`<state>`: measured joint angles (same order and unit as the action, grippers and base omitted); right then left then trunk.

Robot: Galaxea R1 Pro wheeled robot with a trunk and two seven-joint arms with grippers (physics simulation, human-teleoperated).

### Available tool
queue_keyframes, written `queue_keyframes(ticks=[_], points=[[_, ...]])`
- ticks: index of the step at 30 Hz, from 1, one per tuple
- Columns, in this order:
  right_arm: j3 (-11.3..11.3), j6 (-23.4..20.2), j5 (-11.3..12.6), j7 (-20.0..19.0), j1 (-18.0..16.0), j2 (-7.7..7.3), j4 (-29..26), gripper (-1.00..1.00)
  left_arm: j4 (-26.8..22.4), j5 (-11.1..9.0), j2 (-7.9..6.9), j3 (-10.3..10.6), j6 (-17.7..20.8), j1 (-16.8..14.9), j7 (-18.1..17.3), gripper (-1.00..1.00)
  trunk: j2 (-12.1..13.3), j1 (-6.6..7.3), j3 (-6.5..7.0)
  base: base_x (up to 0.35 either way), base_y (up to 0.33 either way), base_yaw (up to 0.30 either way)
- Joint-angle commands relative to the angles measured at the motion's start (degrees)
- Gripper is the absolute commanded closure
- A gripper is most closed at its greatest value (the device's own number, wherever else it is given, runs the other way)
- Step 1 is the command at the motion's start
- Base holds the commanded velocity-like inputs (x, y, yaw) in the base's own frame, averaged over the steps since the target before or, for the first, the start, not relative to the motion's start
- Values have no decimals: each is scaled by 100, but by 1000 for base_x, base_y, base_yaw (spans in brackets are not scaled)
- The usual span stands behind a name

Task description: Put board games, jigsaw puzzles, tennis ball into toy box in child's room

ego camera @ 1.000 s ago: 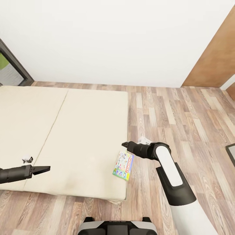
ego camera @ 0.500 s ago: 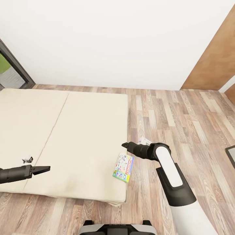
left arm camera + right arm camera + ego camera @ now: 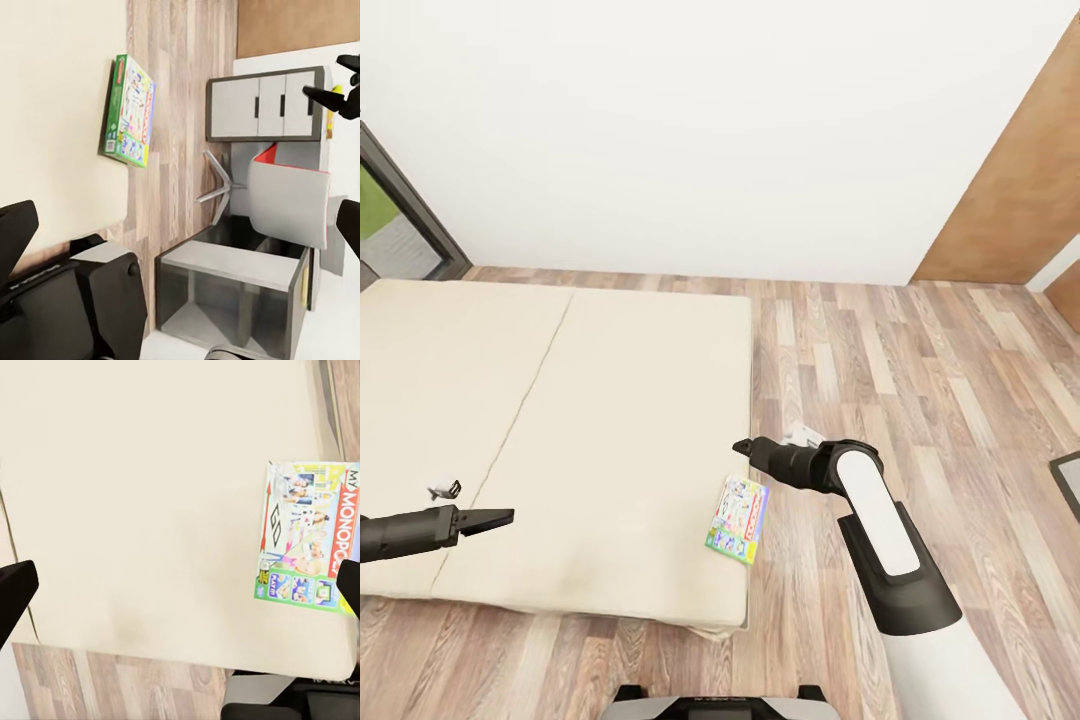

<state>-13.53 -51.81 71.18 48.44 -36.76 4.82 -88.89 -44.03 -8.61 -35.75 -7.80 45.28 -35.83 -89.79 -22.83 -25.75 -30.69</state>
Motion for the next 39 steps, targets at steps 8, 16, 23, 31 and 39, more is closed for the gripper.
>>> queue_keyframes(ticks=[8,16,23,31,39], points=[[14,-13,49,60,161,8,-13,-100,-1,0,-2,1,61,-2,-21,-100,-9,-4,68,0,0,0],[12,-13,46,60,191,5,-11,-100,-1,0,-2,1,60,-2,-21,-100,-9,-4,143,0,0,0],[1,-13,45,60,197,4,-6,-100,-1,0,3,5,60,-2,-21,-100,-9,-4,210,0,0,0],[1,-9,45,60,307,6,-9,-100,-1,0,14,6,60,-2,-21,-100,-9,-4,285,0,0,0],[13,-9,45,60,403,6,-6,-100,-1,2,24,11,54,-2,-21,-100,-9,-4,361,0,0,0]])
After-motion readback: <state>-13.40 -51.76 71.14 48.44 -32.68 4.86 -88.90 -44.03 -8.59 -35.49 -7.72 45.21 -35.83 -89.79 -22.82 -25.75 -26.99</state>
